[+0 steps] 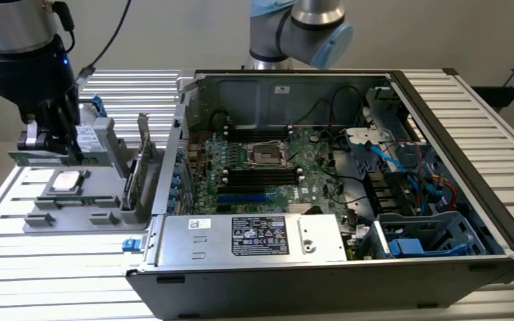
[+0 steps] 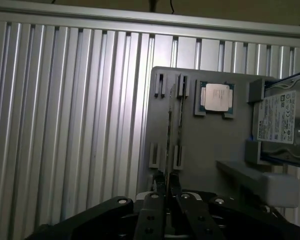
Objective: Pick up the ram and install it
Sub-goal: 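Pick up the ram and move it above insertion slot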
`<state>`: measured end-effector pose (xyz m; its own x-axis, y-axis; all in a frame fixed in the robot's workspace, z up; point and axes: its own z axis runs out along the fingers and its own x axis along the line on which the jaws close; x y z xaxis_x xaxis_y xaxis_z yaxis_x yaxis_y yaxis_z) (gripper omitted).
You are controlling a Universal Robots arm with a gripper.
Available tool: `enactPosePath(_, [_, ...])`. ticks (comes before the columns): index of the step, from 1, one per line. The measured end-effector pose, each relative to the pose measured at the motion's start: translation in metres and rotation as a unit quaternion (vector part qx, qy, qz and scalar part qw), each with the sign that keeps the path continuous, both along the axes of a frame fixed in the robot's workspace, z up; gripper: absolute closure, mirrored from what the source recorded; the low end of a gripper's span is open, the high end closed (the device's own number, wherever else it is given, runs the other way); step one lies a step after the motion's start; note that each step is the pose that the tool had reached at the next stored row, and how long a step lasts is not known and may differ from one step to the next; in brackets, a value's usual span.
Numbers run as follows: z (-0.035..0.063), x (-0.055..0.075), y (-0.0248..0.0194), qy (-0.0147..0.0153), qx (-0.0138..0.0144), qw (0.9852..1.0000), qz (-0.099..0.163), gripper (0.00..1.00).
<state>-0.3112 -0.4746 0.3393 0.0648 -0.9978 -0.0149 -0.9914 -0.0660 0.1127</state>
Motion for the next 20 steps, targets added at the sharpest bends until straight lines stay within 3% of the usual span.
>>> enactPosePath(4, [0.012, 0.009, -0.0003, 0.0049, 0.0012, 1.0, 0.0, 0.86])
enactPosePath(8, [0.018, 0.019, -0.0006, 0.0107, 0.0012, 0.9999, 0.0, 0.86])
enactPosePath(11, [0.0246, 0.029, -0.0008, 0.0115, 0.0021, 0.9999, 0.002, 0.86])
enactPosePath(20, [0.0457, 0.061, -0.0013, 0.0114, 0.0102, 0.9999, 0.005, 0.86])
